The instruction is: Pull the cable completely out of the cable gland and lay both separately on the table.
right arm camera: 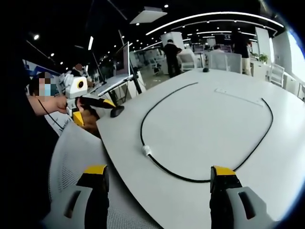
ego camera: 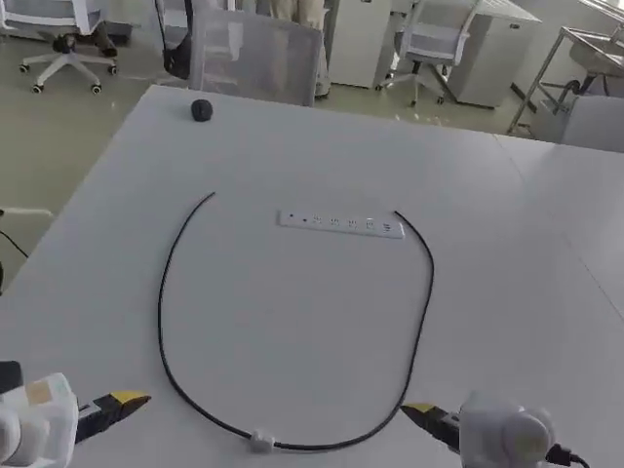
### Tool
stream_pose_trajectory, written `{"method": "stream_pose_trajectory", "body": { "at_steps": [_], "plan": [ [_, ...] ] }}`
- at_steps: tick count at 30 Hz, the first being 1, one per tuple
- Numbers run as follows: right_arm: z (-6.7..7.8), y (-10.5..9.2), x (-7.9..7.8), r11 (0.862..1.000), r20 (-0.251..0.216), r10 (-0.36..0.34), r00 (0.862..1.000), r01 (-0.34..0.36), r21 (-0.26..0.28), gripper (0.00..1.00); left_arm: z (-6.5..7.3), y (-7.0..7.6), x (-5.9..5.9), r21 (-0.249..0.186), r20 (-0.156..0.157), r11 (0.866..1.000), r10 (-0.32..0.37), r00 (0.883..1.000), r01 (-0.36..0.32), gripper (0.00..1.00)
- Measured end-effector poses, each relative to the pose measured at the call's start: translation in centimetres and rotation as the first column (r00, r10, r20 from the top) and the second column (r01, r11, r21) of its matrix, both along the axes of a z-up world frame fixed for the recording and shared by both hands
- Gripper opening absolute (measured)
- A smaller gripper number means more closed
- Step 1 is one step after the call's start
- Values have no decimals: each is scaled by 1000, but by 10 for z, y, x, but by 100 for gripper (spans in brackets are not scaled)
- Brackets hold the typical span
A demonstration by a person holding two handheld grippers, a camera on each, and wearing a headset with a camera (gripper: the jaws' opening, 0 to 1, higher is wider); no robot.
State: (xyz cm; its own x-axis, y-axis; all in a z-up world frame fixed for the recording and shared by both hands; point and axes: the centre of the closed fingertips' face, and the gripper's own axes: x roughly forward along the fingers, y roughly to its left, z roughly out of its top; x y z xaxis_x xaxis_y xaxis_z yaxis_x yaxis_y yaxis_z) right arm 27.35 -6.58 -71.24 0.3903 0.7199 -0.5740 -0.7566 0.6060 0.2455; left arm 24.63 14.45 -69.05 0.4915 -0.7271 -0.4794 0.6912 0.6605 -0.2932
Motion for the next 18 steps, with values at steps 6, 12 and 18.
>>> {"method": "stream_pose_trajectory", "body": {
  "at_steps": [6, 12, 18],
  "plan": [
    [1, -8, 6, 1000, -6, -21, 1000, 21, 3, 87, 0, 6, 1, 21, 11, 1000, 13, 1000, -13, 88],
    [1, -2, 7, 999, 8, 18, 1000, -18, -27, 86, -2, 13, 0, 74, 35, 997, 6, 999, -9, 92],
    [-6, 16, 12, 992, 5, 102, 995, -101, -82, 84, -8, 3, -2, 83, 19, 996, -13, 1000, 11, 90]
  ]
}}
